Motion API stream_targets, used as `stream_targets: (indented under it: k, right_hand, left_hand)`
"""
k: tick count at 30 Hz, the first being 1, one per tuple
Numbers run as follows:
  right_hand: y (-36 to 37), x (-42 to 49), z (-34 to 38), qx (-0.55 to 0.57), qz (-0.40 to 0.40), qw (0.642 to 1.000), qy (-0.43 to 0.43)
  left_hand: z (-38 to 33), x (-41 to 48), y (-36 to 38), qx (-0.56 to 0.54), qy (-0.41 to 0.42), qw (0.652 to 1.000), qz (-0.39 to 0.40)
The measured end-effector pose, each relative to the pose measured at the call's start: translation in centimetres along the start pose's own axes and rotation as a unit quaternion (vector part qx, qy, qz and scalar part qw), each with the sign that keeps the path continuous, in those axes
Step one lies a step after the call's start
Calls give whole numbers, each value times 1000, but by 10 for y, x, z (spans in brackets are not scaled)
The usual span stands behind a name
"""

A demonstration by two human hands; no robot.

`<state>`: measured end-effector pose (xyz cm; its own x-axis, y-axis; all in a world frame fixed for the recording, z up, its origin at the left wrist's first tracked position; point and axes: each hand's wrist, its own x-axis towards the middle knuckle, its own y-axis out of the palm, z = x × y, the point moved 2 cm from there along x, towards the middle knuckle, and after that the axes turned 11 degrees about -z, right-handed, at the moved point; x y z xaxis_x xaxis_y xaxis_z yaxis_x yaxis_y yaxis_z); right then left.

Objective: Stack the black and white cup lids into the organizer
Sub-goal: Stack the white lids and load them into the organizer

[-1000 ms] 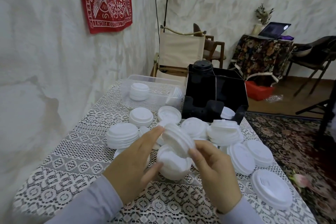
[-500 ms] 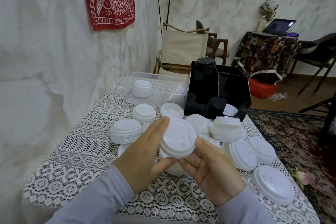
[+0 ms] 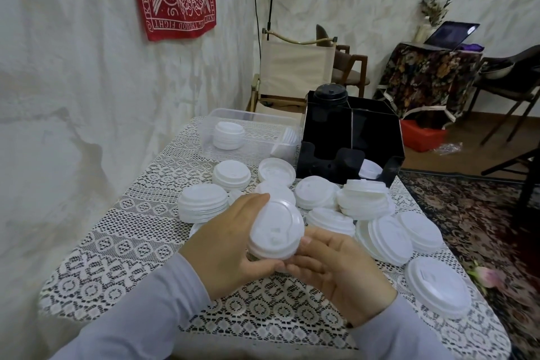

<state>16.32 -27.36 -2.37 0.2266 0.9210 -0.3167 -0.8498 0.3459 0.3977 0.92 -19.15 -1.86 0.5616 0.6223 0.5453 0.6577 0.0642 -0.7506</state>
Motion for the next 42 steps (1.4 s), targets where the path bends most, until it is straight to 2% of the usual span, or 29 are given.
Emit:
stream_targets:
  k: [2, 3, 4, 5, 6, 8, 9, 10, 12, 13, 19, 23, 27, 30, 34, 38, 42]
  right_hand:
    - [-5, 0, 4, -70, -45, 995, -56]
    - [-11, 3, 6, -139, -85, 980, -112]
    - [-19, 6, 9, -229, -127, 947, -188]
    - [-26, 8, 12, -336, -155, 888, -273]
    - [-31, 9, 13, -436, -156, 815, -350]
    - [-33, 12, 5, -576, -86, 684, -439]
    - [-32, 15, -3, -612, -47, 638, -464]
    - [-31, 17, -10, -629, -20, 605, -489]
    - [-27, 20, -20, -628, 5, 579, -520]
    - [-26, 22, -22, -617, 6, 582, -531]
    - [-26, 17, -14, -565, -28, 659, -495]
    - [-32, 16, -4, -496, -68, 775, -386]
    - [-29, 12, 5, -300, -61, 897, -318]
    - [-28, 12, 4, -177, -88, 949, -244]
    - [-27, 12, -2, -61, -99, 982, -145]
    - [-26, 13, -3, 22, -118, 990, -68]
    - [-37, 18, 9, 29, -142, 987, -66]
  left_hand:
    - [1, -1, -3, 22, -7, 1000, -15]
    - [4, -2, -5, 39, -9, 999, -22]
    - [7, -3, -8, 57, -11, 998, -30]
    - [11, -4, -10, 70, -19, 997, -36]
    - [16, -5, -12, 78, -33, 996, -36]
    - [21, -7, -16, 80, -65, 995, -13]
    - [22, -9, -16, 82, -72, 994, -1]
    - [22, -10, -17, 86, -73, 994, 7]
    - [20, -14, -17, 91, -73, 993, 14]
    - [19, -16, -17, 90, -74, 993, 15]
    - [27, -25, -20, 82, -88, 993, 16]
    - [27, -24, -22, 72, -91, 993, 5]
    - [23, -26, -21, 74, -87, 993, 10]
    - [22, -26, -19, 72, -85, 994, 13]
    - [16, -28, -15, 67, -75, 995, 25]
    - [10, -30, -10, 62, -65, 995, 34]
    - [13, -31, -13, 64, -58, 996, 29]
